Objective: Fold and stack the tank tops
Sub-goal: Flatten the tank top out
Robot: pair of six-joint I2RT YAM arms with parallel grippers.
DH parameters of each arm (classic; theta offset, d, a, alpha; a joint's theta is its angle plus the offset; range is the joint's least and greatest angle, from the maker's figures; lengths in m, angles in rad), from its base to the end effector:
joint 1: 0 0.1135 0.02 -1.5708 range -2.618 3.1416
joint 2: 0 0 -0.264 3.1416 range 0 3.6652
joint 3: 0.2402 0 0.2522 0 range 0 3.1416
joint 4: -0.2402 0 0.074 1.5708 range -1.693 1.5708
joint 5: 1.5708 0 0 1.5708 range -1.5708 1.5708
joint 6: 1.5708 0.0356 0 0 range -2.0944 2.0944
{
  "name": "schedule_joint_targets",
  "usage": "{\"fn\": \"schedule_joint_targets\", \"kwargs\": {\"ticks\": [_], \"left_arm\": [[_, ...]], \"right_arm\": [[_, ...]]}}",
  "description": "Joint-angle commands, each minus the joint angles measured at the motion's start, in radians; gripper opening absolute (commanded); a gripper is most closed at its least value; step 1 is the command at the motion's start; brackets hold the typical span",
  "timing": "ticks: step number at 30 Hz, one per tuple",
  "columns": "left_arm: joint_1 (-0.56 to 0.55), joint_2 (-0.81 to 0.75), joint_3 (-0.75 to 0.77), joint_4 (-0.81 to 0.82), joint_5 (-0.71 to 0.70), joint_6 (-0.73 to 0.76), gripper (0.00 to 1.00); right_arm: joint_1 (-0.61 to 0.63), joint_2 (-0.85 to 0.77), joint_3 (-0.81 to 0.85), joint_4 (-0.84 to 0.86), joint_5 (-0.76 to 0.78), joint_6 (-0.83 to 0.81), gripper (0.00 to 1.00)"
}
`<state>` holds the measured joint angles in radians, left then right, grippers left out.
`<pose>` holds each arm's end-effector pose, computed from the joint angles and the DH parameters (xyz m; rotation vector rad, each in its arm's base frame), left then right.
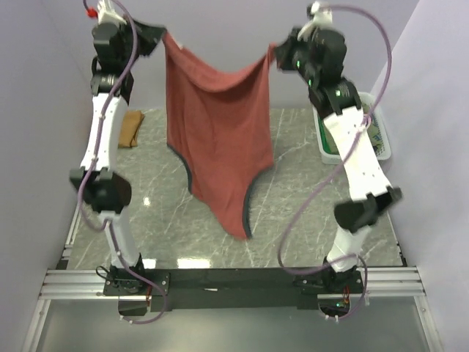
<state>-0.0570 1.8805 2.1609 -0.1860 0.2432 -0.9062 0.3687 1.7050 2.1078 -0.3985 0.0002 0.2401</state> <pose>0.4261 -0.0329 0.5006 -0.4460 1.4889 -0.9511 0.3421 0.1322 0.5268 -0.1018 1.5832 0.4774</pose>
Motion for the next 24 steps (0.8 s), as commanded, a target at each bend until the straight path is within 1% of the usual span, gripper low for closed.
{"fn": "schedule_joint_targets", "kwargs": {"ticks": [1,2,3,4,5,6,7,9,10,12,13,14,15,16,17,18,19,20,21,22,23,24], "left_arm": [[0.055,0.133,0.462,0.164,0.158,-0.109,0.01],[0.068,0.134,0.482,0.186,0.16,-0.126,0.01],[0.091,0.076,0.461,0.239,0.156,-0.138,0.0],[0.12,0.027,0.326,0.352,0.153,-0.16,0.01],[0.131,-0.066,0.25,0.388,0.145,-0.148,0.0],[0.14,-0.098,0.19,0.402,0.136,-0.129,0.01],[0.147,-0.125,0.097,0.399,0.136,-0.114,0.01],[0.152,-0.167,0.0,0.41,0.163,-0.1,0.01],[0.152,-0.205,-0.115,0.414,0.168,-0.102,0.01],[0.154,-0.253,-0.256,0.457,0.191,-0.115,0.01],[0.152,-0.308,-0.414,0.485,0.199,-0.14,0.01],[0.152,-0.339,-0.493,0.509,0.206,-0.149,0.01],[0.151,-0.403,-0.569,0.516,0.193,-0.158,0.01],[0.149,-0.44,-0.731,0.523,0.186,-0.164,0.01],[0.148,-0.473,-0.816,0.549,0.186,-0.169,0.01],[0.146,-0.541,-0.893,0.545,0.183,-0.174,0.01],[0.144,-0.573,-1.037,0.531,0.159,-0.18,0.01],[0.146,-0.608,-1.114,0.525,0.156,-0.186,0.01],[0.144,-0.68,-1.186,0.496,0.154,-0.188,0.0],[0.144,-0.72,-1.31,0.456,0.115,-0.18,0.0],[0.144,-0.76,-1.37,0.418,0.09,-0.178,0.01],[0.143,-0.844,-1.433,0.395,0.079,-0.172,0.01]], "right_arm": [[-0.02,0.078,0.486,0.015,-0.131,0.011,0.0],[-0.022,0.087,0.527,0.024,-0.126,0.005,0.0],[-0.025,0.078,0.529,0.08,-0.109,-0.011,0.0],[-0.033,0.015,0.444,0.128,-0.106,-0.018,0.0],[-0.046,-0.02,0.378,0.223,-0.112,-0.006,0.0],[-0.057,-0.057,0.309,0.255,-0.112,0.007,0.0],[-0.079,-0.108,0.209,0.266,-0.133,0.013,0.0],[-0.083,-0.139,0.132,0.257,-0.137,0.005,0.0],[-0.083,-0.172,0.03,0.256,-0.138,0.001,0.0],[-0.083,-0.227,-0.114,0.276,-0.135,0.007,0.0],[-0.083,-0.298,-0.291,0.295,-0.131,0.013,0.0],[-0.083,-0.338,-0.389,0.323,-0.126,0.019,0.0],[-0.083,-0.375,-0.482,0.36,-0.117,0.039,0.0],[-0.083,-0.436,-0.643,0.366,-0.115,0.05,0.0],[-0.085,-0.467,-0.722,0.372,-0.102,0.063,0.0],[-0.083,-0.497,-0.8,0.381,-0.1,0.102,0.0],[-0.083,-0.549,-0.95,0.383,-0.107,0.117,0.0],[-0.083,-0.576,-1.023,0.382,-0.111,0.126,0.0],[-0.082,-0.602,-1.096,0.38,-0.108,0.171,0.0],[-0.082,-0.654,-1.235,0.383,-0.123,0.197,0.0],[-0.082,-0.682,-1.305,0.388,-0.144,0.23,0.0],[-0.077,-0.709,-1.369,0.379,-0.166,0.249,0.0]]}}
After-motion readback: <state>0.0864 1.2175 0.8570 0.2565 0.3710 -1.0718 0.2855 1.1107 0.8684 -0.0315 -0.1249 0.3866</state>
